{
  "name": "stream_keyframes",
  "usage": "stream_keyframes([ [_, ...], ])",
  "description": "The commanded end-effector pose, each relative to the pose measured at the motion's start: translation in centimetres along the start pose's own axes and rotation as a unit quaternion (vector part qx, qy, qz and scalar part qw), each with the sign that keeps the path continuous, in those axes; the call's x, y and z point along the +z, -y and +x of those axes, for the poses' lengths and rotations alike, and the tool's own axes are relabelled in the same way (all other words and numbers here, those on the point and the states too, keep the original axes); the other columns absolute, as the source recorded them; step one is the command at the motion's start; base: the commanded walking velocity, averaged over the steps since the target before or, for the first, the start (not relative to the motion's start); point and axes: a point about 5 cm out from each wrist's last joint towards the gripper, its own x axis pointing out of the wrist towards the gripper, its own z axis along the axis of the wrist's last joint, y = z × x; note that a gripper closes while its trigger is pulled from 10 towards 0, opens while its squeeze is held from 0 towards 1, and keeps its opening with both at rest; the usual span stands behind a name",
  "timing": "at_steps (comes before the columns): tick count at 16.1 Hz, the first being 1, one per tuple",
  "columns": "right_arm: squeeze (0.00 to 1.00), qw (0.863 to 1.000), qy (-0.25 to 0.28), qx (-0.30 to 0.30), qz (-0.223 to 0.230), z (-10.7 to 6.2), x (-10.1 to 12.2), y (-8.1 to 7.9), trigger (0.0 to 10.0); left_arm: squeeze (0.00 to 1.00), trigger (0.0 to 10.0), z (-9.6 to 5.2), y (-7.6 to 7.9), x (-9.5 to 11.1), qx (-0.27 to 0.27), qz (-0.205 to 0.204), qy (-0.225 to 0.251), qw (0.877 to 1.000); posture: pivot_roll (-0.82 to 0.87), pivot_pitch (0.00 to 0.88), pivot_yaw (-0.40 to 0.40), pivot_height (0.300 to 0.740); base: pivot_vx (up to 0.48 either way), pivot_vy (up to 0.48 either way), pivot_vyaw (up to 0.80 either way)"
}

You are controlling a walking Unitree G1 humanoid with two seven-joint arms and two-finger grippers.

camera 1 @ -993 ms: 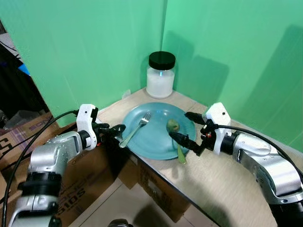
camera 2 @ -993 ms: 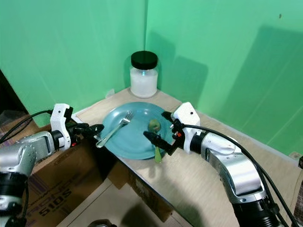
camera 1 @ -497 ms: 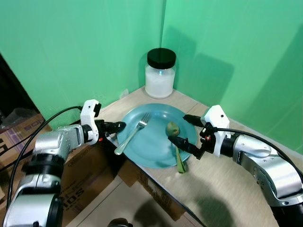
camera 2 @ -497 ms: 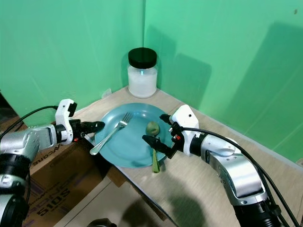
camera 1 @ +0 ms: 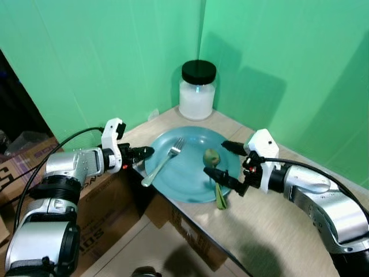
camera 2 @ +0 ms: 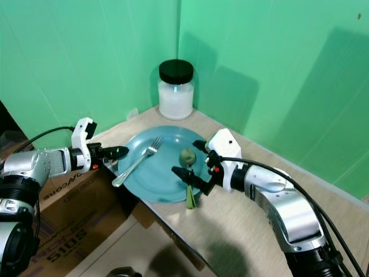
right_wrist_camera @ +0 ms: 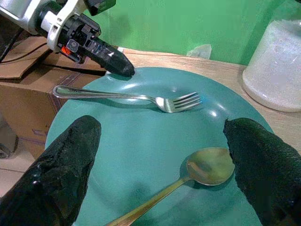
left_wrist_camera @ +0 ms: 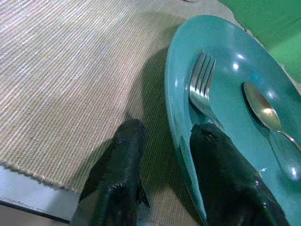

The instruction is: Setting the table

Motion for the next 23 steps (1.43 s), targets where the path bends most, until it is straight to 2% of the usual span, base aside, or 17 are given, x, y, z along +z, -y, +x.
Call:
stream_keyframes([
  [1,0.00,1.000,0.002,0.003,-0.005,-0.1,0.2,0.0,10.0,0.00,0.0,-0.1,0.2,0.8,-0.002,-0.009,0.011,1.000,0.13,0.000,0.023,0.740,0.000,0.000,0.00],
  [5,0.00,1.000,0.001,-0.003,-0.005,-0.1,0.1,0.0,10.0,0.00,0.0,0.2,0.6,1.7,-0.014,-0.034,0.027,0.999,0.13,0.000,0.020,0.740,0.000,0.000,0.00],
  [13,0.00,1.000,0.000,-0.010,-0.012,-0.1,0.2,0.4,10.0,0.00,0.0,0.9,1.3,1.5,-0.031,-0.021,0.010,0.999,0.12,0.000,0.021,0.740,0.000,0.000,0.00],
  [21,0.00,0.996,0.019,-0.084,-0.012,0.2,0.5,1.9,10.0,0.00,0.0,1.3,1.9,4.9,0.011,-0.017,0.143,0.989,0.12,0.000,0.018,0.740,0.000,0.000,0.00],
  [22,0.00,0.996,0.020,-0.085,-0.012,0.2,0.5,1.9,10.0,0.00,0.0,1.3,1.9,5.1,0.014,-0.015,0.148,0.989,0.12,0.000,0.019,0.740,0.000,0.000,0.00],
  [23,0.00,0.996,0.021,-0.085,-0.012,0.2,0.6,1.9,10.0,0.00,0.6,1.3,1.9,5.0,0.017,-0.003,0.138,0.990,0.12,0.000,0.021,0.740,0.000,0.000,0.00],
])
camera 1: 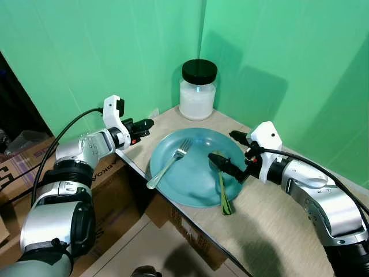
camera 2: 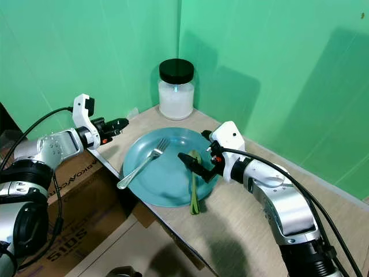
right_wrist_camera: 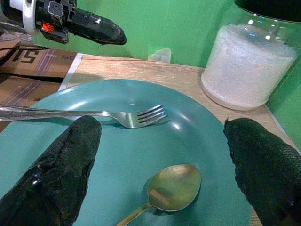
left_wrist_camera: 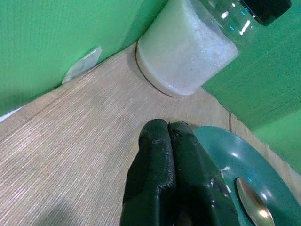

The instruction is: Setting the table

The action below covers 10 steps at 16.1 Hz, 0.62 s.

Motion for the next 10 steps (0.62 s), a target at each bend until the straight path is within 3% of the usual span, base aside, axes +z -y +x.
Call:
stream_keyframes([
  [1,0.00,1.000,0.010,-0.007,-0.007,-0.3,0.5,0.4,10.0,0.00,10.0,0.0,0.2,0.3,0.002,0.027,-0.021,0.999,0.12,0.000,0.019,0.740,0.000,0.000,0.00],
  [2,0.00,1.000,0.008,-0.003,-0.006,-0.4,0.3,0.3,10.0,0.55,10.0,-0.3,0.1,-0.3,-0.006,0.034,-0.044,0.998,0.12,0.000,0.019,0.740,0.000,0.000,0.00],
  [3,0.00,1.000,0.004,0.001,-0.007,-0.5,0.2,0.3,10.0,1.00,10.0,-0.5,0.0,-0.9,-0.017,0.040,-0.064,0.997,0.13,0.000,0.018,0.740,0.000,0.000,0.00],
  [6,0.00,1.000,-0.008,-0.025,-0.002,-0.4,-0.3,0.8,10.0,1.00,10.0,-1.4,-0.2,-2.2,-0.030,0.065,-0.109,0.991,0.13,0.000,0.014,0.740,0.000,0.000,0.00],
  [8,0.00,0.995,-0.020,-0.097,0.023,0.0,-1.0,2.3,10.0,1.00,10.0,-2.1,-0.2,-2.5,-0.045,0.060,-0.115,0.991,0.14,0.000,0.013,0.740,0.000,0.000,0.00],
  [10,0.00,0.991,-0.028,-0.125,0.034,0.4,-1.5,2.7,10.0,1.00,10.0,-2.2,-0.1,-2.9,-0.051,0.060,-0.120,0.990,0.14,0.000,0.009,0.740,0.000,0.000,0.00],
])
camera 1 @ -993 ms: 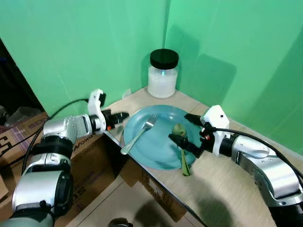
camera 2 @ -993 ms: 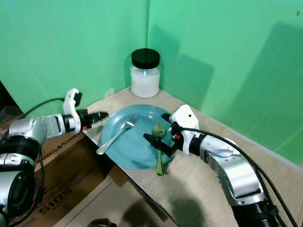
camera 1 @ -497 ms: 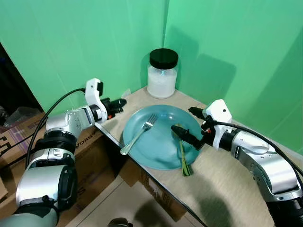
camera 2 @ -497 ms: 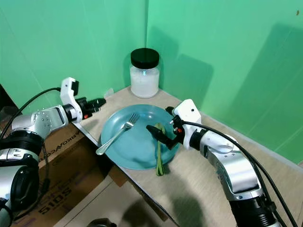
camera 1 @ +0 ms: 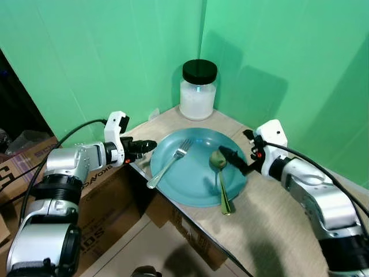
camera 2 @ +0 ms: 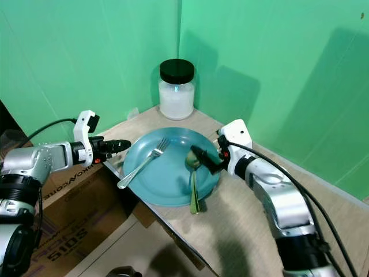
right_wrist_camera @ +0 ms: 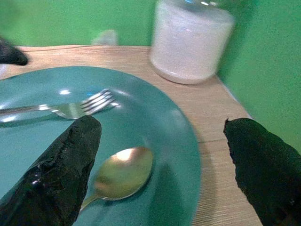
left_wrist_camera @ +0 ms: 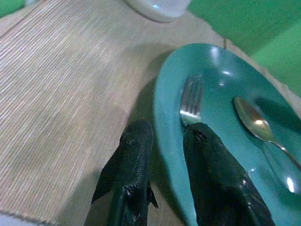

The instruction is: Setting the table

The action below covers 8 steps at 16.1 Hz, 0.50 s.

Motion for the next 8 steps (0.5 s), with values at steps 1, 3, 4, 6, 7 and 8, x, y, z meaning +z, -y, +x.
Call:
stream_keyframes([
  [1,0.00,0.999,-0.006,-0.039,0.005,0.2,-0.2,0.8,10.0,1.00,10.0,0.2,0.2,-0.6,-0.003,-0.004,-0.009,1.000,0.14,0.000,0.009,0.740,0.000,0.000,0.00],
  [3,0.00,0.997,-0.020,-0.074,0.016,0.5,-0.9,1.3,10.0,1.00,10.0,0.4,0.3,-0.9,-0.004,-0.014,-0.006,1.000,0.14,0.000,0.007,0.740,0.000,0.000,0.00],
  [4,0.00,0.996,-0.026,-0.078,0.016,0.5,-1.1,1.3,10.0,0.91,10.0,0.5,0.4,-1.1,-0.006,-0.015,-0.008,1.000,0.14,0.000,0.005,0.740,0.000,0.000,0.00],
  [6,0.00,0.996,-0.048,-0.071,0.016,0.3,-1.9,1.3,10.0,0.00,10.0,0.6,0.6,-1.7,-0.014,-0.012,-0.021,1.000,0.14,0.000,0.007,0.740,0.000,0.000,0.00],
  [7,0.00,0.995,-0.067,-0.068,0.011,0.1,-2.5,1.3,10.0,0.00,10.0,0.7,0.7,-1.9,-0.018,-0.012,-0.024,0.999,0.14,0.000,0.004,0.740,0.000,0.000,0.00],
  [8,0.00,0.994,-0.078,-0.071,0.013,0.0,-3.0,1.4,10.0,0.00,10.0,0.8,0.7,-2.0,-0.020,-0.012,-0.026,0.999,0.14,0.000,0.003,0.740,0.000,0.000,0.00],
])
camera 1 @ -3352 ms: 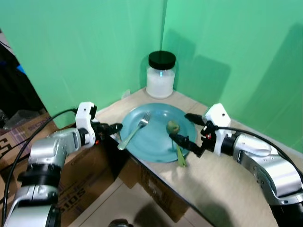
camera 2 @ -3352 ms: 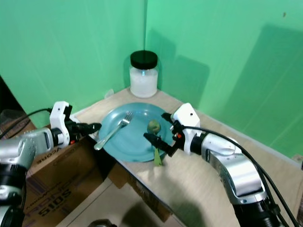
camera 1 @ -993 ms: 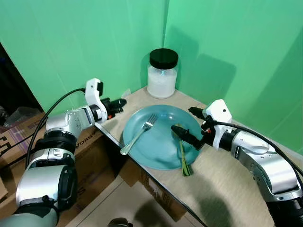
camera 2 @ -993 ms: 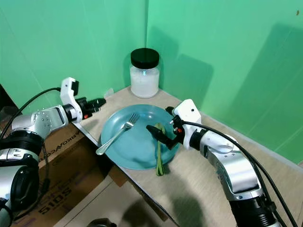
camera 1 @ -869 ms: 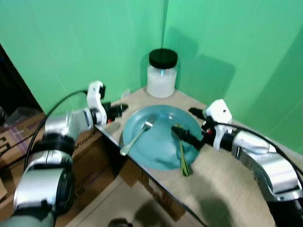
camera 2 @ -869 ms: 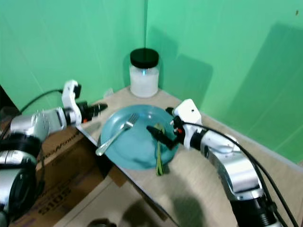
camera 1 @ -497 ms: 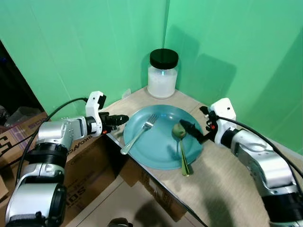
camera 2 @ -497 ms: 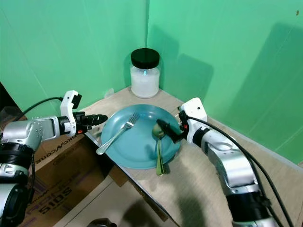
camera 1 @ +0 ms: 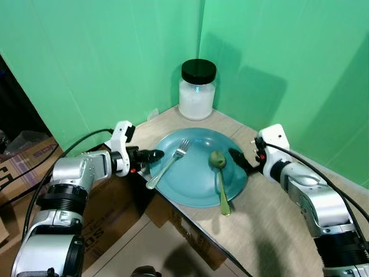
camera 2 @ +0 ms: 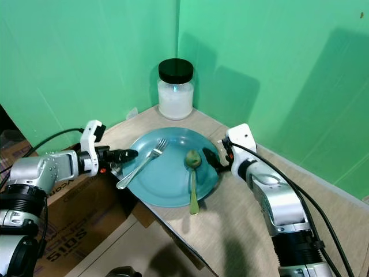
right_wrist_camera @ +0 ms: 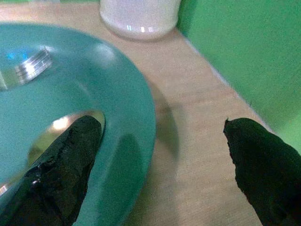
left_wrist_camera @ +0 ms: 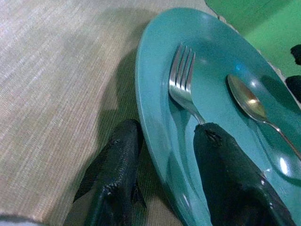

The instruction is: Setting the table

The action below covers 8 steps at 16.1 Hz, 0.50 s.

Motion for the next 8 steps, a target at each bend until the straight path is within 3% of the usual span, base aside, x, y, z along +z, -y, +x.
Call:
stream_keyframes([
  [1,0.00,0.999,-0.031,-0.007,0.002,0.0,-1.2,0.1,10.0,0.00,10.0,0.2,0.3,0.0,-0.004,0.011,-0.005,1.000,0.14,0.000,0.001,0.740,0.000,0.000,0.00],
  [8,0.00,0.997,-0.072,-0.012,0.016,0.8,-3.7,-0.6,10.0,0.00,10.0,-0.2,0.3,0.7,-0.006,0.018,0.023,1.000,0.15,0.000,-0.004,0.740,0.000,0.000,0.00],
])
